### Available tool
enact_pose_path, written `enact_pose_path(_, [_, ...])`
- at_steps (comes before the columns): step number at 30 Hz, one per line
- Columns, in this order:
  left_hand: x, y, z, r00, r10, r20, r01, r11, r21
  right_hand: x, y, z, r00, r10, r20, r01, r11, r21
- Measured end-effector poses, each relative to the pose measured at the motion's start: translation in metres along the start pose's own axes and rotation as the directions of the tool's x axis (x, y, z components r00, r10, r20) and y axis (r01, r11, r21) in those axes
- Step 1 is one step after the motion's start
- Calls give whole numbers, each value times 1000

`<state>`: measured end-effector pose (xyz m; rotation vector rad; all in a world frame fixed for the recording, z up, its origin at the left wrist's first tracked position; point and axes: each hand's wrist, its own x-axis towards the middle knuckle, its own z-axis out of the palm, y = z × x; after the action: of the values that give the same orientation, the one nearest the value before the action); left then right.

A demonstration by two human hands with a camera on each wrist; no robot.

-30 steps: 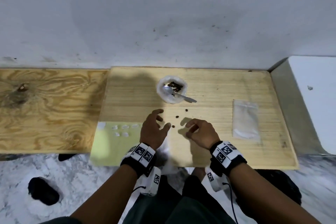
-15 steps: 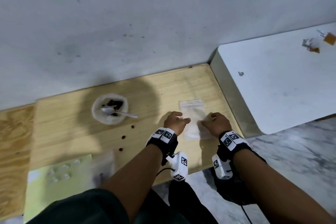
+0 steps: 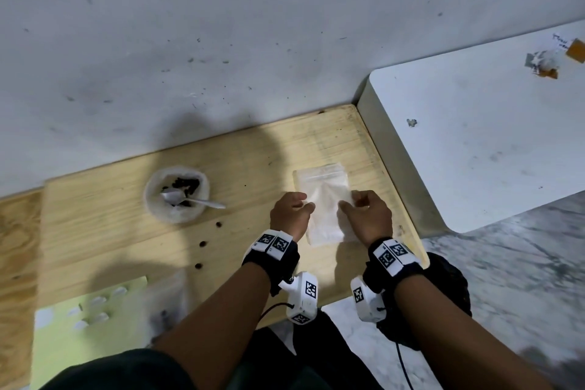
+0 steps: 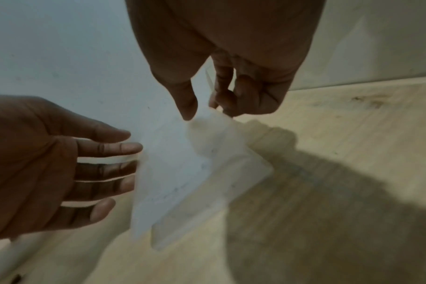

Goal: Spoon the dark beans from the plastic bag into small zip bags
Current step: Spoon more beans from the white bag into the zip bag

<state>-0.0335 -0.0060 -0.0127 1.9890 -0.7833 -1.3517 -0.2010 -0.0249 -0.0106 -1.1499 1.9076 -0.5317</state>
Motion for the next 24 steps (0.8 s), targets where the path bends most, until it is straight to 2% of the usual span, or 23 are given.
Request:
enact_pose_path(2, [-4, 5, -9, 995, 80, -58, -82, 996, -23, -5, -11, 1, 998, -47, -38, 51, 992, 113])
enact_pose_path(4, [-6, 10, -22, 982, 152, -110, -161, 984, -75, -9, -25, 3, 996, -90, 0, 89, 977, 192])
enact_pose_path(6, [-7, 12, -41, 969, 190, -156, -211, 968, -137, -16, -41, 7, 983, -124, 135, 90, 968, 235])
enact_pose_path(8, [-7, 11, -63, 955, 219, -201, -256, 949, -181, -25, -56, 14, 939, -151, 308, 79, 969, 234])
enact_pose_path(10, [-9, 11, -88, 936, 261, -237, -309, 931, -194, -38, -69, 26, 902, -194, 385, 136, 975, 174])
enact_pose_path(13, [-16, 13, -124, 911, 353, -216, -378, 922, -89, -56, -87, 43, 910, -345, 230, 332, 938, 97])
enact_pose_path(15, [-24, 12, -150, 898, 413, -150, -416, 909, 9, -71, -107, 53, 888, -403, 222, 390, 915, 103])
enact_pose_path(18, [-40, 7, -186, 881, 465, -85, -453, 882, 132, -87, -130, 70, 842, -386, 377, 402, 915, 40])
enact_pose_path(20, [-50, 1, -208, 865, 486, -121, -464, 869, 173, -99, -145, 82, 793, -329, 513, 364, 931, 35])
enact_pose_path(22, [-56, -11, -225, 813, 540, -218, -485, 835, 260, -114, -160, 92, 718, -269, 642, 315, 948, 45])
enact_pose_path(24, [-63, -21, -237, 725, 599, -341, -466, 790, 398, -126, -172, 102, 693, -270, 668, 293, 953, 81])
